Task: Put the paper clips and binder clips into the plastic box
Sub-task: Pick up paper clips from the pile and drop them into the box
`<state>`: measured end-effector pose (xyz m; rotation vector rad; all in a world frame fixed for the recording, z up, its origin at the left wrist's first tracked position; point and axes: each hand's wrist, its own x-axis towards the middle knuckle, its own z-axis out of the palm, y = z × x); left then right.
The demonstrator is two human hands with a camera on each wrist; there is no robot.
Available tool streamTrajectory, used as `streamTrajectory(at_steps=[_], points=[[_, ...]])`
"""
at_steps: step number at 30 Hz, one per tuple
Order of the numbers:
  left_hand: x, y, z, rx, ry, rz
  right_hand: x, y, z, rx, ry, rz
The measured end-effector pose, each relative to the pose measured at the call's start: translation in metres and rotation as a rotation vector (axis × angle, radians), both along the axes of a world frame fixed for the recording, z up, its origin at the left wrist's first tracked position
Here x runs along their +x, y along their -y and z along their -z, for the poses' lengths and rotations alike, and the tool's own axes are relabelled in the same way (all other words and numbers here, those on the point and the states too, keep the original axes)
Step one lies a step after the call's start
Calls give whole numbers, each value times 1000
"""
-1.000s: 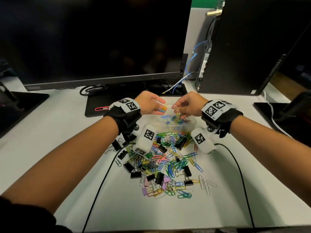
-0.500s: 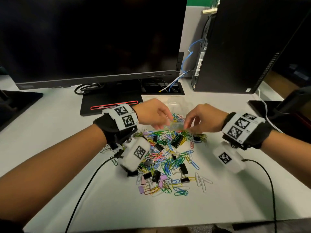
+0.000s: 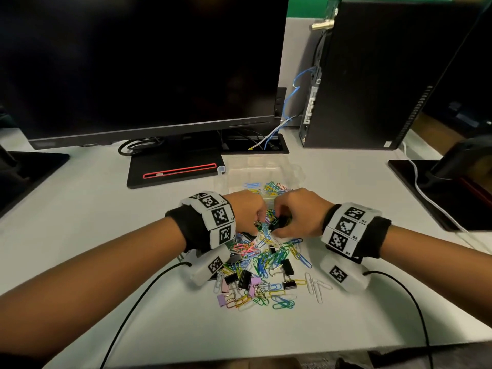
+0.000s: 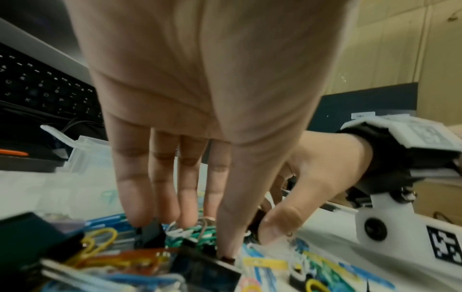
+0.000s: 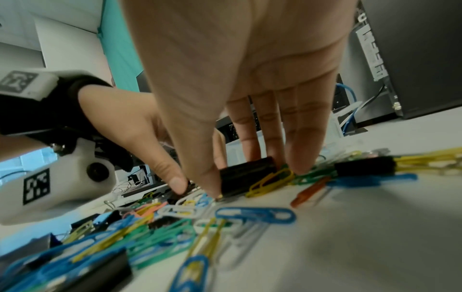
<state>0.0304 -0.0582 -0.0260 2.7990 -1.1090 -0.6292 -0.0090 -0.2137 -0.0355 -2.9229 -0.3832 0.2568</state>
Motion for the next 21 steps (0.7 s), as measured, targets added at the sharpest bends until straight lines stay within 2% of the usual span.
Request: streamTrajectory(at_steps=[6,12,17,21], points=[[3,2,-1,-8,-27,-14,-7,14,-16,67,15,-24],[4,0,1,-50,-14,-21,-26,59,-26,171,64,30],[2,-1,-1,-64,-42,-19,-46,90,-15,245,-52,182],[0,-2,-1,-80,-31,-26,-52,93,-6,121,-165,169]])
